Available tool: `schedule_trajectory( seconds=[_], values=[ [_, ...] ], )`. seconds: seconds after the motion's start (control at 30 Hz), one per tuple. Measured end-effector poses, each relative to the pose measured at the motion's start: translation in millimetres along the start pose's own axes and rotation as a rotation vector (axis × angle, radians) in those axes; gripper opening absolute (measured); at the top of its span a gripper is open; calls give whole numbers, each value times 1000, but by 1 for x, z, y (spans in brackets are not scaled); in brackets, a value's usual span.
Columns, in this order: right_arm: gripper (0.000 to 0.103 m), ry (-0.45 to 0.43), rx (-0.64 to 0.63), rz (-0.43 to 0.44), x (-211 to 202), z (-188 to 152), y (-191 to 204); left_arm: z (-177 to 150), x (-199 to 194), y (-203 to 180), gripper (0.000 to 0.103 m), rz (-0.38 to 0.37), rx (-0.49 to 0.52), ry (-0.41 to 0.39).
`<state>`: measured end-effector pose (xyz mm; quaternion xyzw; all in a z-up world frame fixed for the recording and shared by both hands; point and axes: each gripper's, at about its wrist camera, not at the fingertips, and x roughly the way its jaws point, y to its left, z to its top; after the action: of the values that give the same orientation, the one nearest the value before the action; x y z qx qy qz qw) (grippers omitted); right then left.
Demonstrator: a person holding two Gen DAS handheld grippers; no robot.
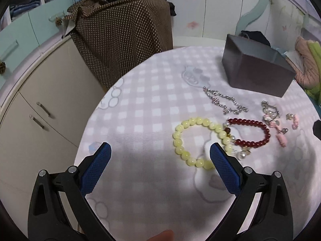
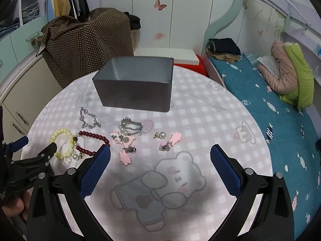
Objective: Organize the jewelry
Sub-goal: 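Lower the left tool onto the pale yellow bead bracelet and close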
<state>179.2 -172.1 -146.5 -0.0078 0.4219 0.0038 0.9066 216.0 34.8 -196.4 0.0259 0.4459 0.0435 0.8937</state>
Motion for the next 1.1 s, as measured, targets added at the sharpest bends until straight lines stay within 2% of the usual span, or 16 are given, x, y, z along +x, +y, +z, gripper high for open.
schedule_trajectory(
  seconds=[0.3, 0.37, 0.47, 0.53, 0.57, 0.6, 0.63, 0.7, 0.8, 0.87, 1.0, 1.1],
  values=[
    [96, 24, 14, -19, 14, -4, -11, 1, 18, 1, 97, -37, -26, 49],
    [96, 35, 31, -32, 20, -6, -19, 2, 19, 3, 90, -67, -40, 51],
    [96, 47, 60, -44, 27, -8, -30, 4, 14, -4, 64, -86, -6, 30],
    [96, 53, 66, -48, 32, -9, -35, 6, 13, -10, 38, -101, 12, 22],
    [96, 55, 66, -50, 34, -9, -37, 6, 12, -12, 30, -112, 20, 20],
    [96, 57, 65, -52, 36, -9, -38, 7, 11, -13, 17, -118, 24, 21],
    [95, 59, 65, -45, 39, -9, -39, 8, 11, -13, 9, -144, 23, 24],
    [92, 63, 63, -35, 42, -8, -39, 8, 10, -11, 9, -181, 12, 32],
    [75, 84, 58, -1, 51, -6, -37, 7, 5, -10, 9, -185, 19, 24],
    [59, 100, 59, 17, 57, -5, -34, 7, 1, -9, 9, -186, 16, 15],
    [45, 100, 32, 10, 61, -5, -27, 9, -10, -5, 9, -189, 9, -10],
    [20, 88, 4, 5, 62, -4, -25, 12, -18, -2, 9, -193, 10, -30]
  ],
)
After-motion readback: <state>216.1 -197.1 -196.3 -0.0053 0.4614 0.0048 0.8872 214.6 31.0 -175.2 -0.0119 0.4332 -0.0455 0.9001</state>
